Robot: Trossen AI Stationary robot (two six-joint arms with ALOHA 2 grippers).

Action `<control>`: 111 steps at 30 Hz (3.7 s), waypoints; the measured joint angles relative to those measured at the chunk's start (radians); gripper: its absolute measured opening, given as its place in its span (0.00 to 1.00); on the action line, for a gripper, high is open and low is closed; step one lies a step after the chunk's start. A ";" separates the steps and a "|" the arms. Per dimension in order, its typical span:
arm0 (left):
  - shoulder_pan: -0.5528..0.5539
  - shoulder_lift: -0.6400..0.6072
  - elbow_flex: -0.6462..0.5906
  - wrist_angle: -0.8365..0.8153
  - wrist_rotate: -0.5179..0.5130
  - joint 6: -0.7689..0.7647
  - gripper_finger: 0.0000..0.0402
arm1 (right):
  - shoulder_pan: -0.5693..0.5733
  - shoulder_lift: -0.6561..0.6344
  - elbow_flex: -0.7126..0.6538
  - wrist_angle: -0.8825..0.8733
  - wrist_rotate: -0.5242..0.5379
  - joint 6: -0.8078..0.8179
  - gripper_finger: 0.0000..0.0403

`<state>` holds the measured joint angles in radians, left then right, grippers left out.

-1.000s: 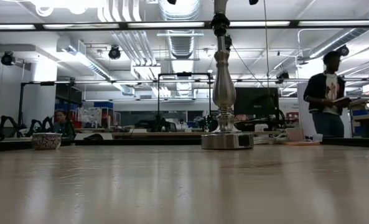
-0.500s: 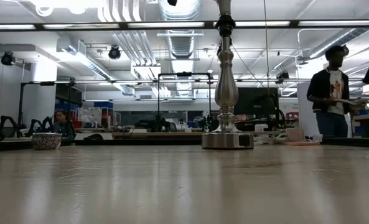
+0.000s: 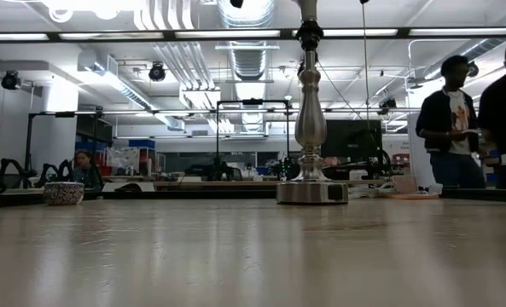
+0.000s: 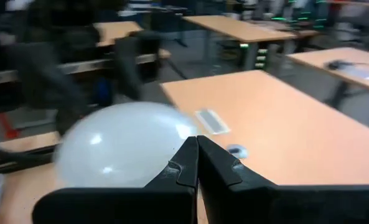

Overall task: Screw lightbulb
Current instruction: Insert the light bulb into the lamp

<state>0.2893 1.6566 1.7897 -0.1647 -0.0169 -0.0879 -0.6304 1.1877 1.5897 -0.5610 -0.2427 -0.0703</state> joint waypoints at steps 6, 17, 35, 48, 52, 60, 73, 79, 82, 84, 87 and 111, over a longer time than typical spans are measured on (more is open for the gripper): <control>0.000 0.000 0.000 0.000 0.000 0.000 0.46 | 0.000 0.006 0.018 -0.112 0.069 -0.020 0.00; 0.000 0.000 0.000 0.004 0.001 0.044 0.47 | 0.017 -0.003 0.016 -0.125 -0.017 -0.005 0.00; 0.014 0.001 0.000 0.008 -0.026 0.079 0.41 | 0.018 -0.008 0.016 -0.170 0.017 0.006 0.00; 0.014 0.001 0.000 0.007 0.011 0.102 0.37 | 0.048 0.033 0.017 -0.163 -0.016 -0.019 0.00; 0.015 0.001 -0.001 0.007 0.012 0.114 0.36 | 0.057 0.029 0.027 -0.178 -0.016 -0.024 0.00; 0.024 0.002 -0.002 0.022 0.006 0.115 0.34 | 0.074 0.023 0.050 -0.221 -0.023 -0.027 0.00; 0.028 0.004 -0.003 0.052 -0.005 0.107 0.30 | 0.075 0.024 0.053 -0.238 0.048 -0.019 0.00; 0.029 0.005 -0.003 0.070 -0.005 0.106 0.30 | 0.075 0.009 0.055 -0.241 0.173 -0.016 0.00; 0.029 0.005 -0.003 0.070 -0.005 0.105 0.31 | 0.074 -0.001 0.055 -0.241 0.221 -0.010 0.00; 0.029 0.005 -0.003 0.071 -0.005 0.105 0.32 | 0.074 -0.009 0.055 -0.229 0.250 0.005 0.00; 0.029 0.005 -0.003 0.072 -0.005 0.098 0.31 | 0.074 -0.024 0.055 -0.166 0.261 0.006 0.00; 0.019 -0.040 -0.001 -0.079 -0.007 0.123 0.27 | 0.074 0.039 0.053 -0.055 0.077 0.009 0.00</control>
<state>0.3084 1.6169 1.7889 -0.2434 -0.0242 0.0347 -0.5567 1.2270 1.6432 -0.6160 -0.1661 -0.0613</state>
